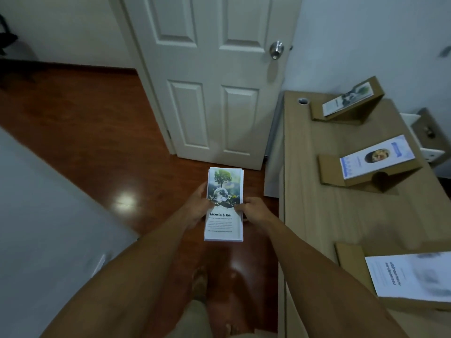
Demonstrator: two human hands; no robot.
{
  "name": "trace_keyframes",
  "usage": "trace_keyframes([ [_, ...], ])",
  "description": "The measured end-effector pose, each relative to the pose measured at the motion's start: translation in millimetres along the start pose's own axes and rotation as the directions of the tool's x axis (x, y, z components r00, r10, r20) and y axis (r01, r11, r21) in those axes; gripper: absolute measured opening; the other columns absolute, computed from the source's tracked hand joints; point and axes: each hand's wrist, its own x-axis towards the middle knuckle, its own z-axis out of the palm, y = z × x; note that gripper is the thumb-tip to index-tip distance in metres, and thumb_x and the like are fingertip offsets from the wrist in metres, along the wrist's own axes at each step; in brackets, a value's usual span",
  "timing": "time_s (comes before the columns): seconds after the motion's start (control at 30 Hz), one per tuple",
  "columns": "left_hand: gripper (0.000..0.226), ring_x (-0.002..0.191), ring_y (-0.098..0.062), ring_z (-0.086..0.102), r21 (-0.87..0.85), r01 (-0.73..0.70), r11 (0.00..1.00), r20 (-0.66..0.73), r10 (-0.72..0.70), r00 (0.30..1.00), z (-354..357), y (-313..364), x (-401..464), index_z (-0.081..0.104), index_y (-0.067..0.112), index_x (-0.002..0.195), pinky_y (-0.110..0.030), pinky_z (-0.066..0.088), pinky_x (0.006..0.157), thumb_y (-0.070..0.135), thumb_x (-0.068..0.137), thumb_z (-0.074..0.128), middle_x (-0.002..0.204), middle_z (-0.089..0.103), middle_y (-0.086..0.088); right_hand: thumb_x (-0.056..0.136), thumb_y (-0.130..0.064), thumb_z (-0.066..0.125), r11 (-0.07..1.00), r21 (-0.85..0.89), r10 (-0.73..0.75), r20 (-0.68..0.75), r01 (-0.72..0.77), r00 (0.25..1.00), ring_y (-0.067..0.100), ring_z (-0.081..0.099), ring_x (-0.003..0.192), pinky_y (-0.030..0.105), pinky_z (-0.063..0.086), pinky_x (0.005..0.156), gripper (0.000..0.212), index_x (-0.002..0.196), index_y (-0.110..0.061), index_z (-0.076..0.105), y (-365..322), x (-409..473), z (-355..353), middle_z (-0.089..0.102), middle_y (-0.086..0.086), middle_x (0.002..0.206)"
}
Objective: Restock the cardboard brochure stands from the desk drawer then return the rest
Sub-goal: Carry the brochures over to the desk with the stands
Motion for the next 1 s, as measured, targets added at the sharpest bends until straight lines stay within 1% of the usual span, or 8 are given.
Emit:
trace_keyframes([
  [0.07, 0.071, 0.103, -0.028, 0.075, 0.009, -0.006, 1.0, 0.053, 0.005, 0.999, 0, 9, 30, 0.054, 0.028, 0.139, -0.046, 0.062, 0.082, -0.02, 0.087, 0.06, 0.116, 0.077, -0.006, 0.095, 0.0, 0.059, 1.0, 0.029, 0.006, -0.041, -0.005, 0.999, 0.018, 0.072, 0.084, 0.026, 0.056, 0.061, 0.019, 0.111, 0.0, 0.071, -7, 16, -8, 0.075, 0.012, 0.108],
  [0.17, 0.07, 0.102, -0.029, 0.076, 0.017, -0.02, 1.0, 0.125, 0.017, 0.992, 1, 31, 68, 0.055, 0.027, 0.14, -0.044, 0.062, 0.078, -0.018, 0.086, 0.062, 0.116, 0.077, -0.008, 0.095, -0.002, 0.061, 0.997, 0.076, 0.019, -0.108, -0.011, 0.994, 0.019, 0.073, 0.087, 0.031, 0.058, 0.068, 0.017, 0.108, -0.002, 0.071, -21, 42, -19, 0.075, 0.013, 0.111],
  [0.23, 0.069, 0.102, -0.03, 0.076, 0.022, -0.029, 0.999, 0.173, 0.025, 0.985, 0, 47, 92, 0.055, 0.026, 0.141, -0.043, 0.063, 0.078, -0.016, 0.087, 0.063, 0.117, 0.077, -0.009, 0.095, -0.004, 0.061, 0.997, 0.08, 0.028, -0.147, -0.016, 0.989, 0.024, 0.074, 0.094, 0.039, 0.061, 0.079, 0.019, 0.111, -0.001, 0.07, -33, 58, -25, 0.076, 0.014, 0.112],
  [0.37, 0.068, 0.108, -0.032, 0.074, 0.045, -0.031, 0.999, 0.248, 0.019, 0.969, -11, 81, 134, 0.053, 0.022, 0.144, -0.05, 0.061, 0.089, -0.017, 0.089, 0.061, 0.121, 0.075, -0.012, 0.092, -0.006, 0.063, 0.996, 0.086, 0.027, -0.216, -0.008, 0.976, 0.028, 0.074, 0.1, 0.047, 0.061, 0.089, 0.024, 0.115, -0.002, 0.07, -65, 90, -31, 0.077, 0.011, 0.111],
  [0.63, 0.064, 0.095, -0.025, 0.078, 0.095, -0.019, 0.995, 0.292, -0.01, 0.956, -29, 130, 210, 0.056, 0.032, 0.131, -0.04, 0.063, 0.07, -0.014, 0.088, 0.067, 0.116, 0.077, -0.006, 0.091, -0.008, 0.064, 0.989, 0.148, 0.036, -0.338, 0.016, 0.941, 0.027, 0.075, 0.097, 0.046, 0.062, 0.086, 0.019, 0.108, -0.009, 0.072, -109, 144, -26, 0.078, 0.009, 0.108],
  [0.77, 0.063, 0.091, -0.02, 0.079, 0.11, -0.029, 0.993, 0.355, -0.012, 0.935, -24, 145, 247, 0.06, 0.036, 0.12, -0.036, 0.062, 0.065, -0.017, 0.086, 0.065, 0.104, 0.081, 0.003, 0.092, -0.006, 0.062, 0.982, 0.19, 0.055, -0.351, 0.014, 0.935, 0.017, 0.075, 0.087, 0.028, 0.058, 0.063, 0.013, 0.099, -0.014, 0.07, -125, 165, -37, 0.078, 0.006, 0.104],
  [0.87, 0.069, 0.091, -0.021, 0.079, 0.115, -0.033, 0.993, 0.364, -0.011, 0.931, -13, 155, 276, 0.054, 0.032, 0.132, -0.037, 0.063, 0.066, -0.014, 0.082, 0.069, 0.104, 0.08, 0.002, 0.092, -0.007, 0.063, 0.98, 0.198, 0.069, -0.361, 0.005, 0.93, 0.018, 0.075, 0.088, 0.029, 0.058, 0.064, 0.013, 0.095, -0.018, 0.069, -135, 184, -53, 0.078, 0.006, 0.103],
  [1.0, 0.073, 0.093, -0.025, 0.078, 0.149, -0.047, 0.988, 0.358, -0.01, 0.934, 10, 178, 318, 0.051, 0.037, 0.132, -0.043, 0.063, 0.076, -0.012, 0.082, 0.071, 0.104, 0.08, -0.002, 0.092, -0.007, 0.062, 0.973, 0.23, 0.074, -0.373, 0.015, 0.925, 0.018, 0.076, 0.083, 0.032, 0.062, 0.063, 0.013, 0.096, -0.016, 0.071, -149, 219, -87, 0.079, 0.007, 0.1],
])
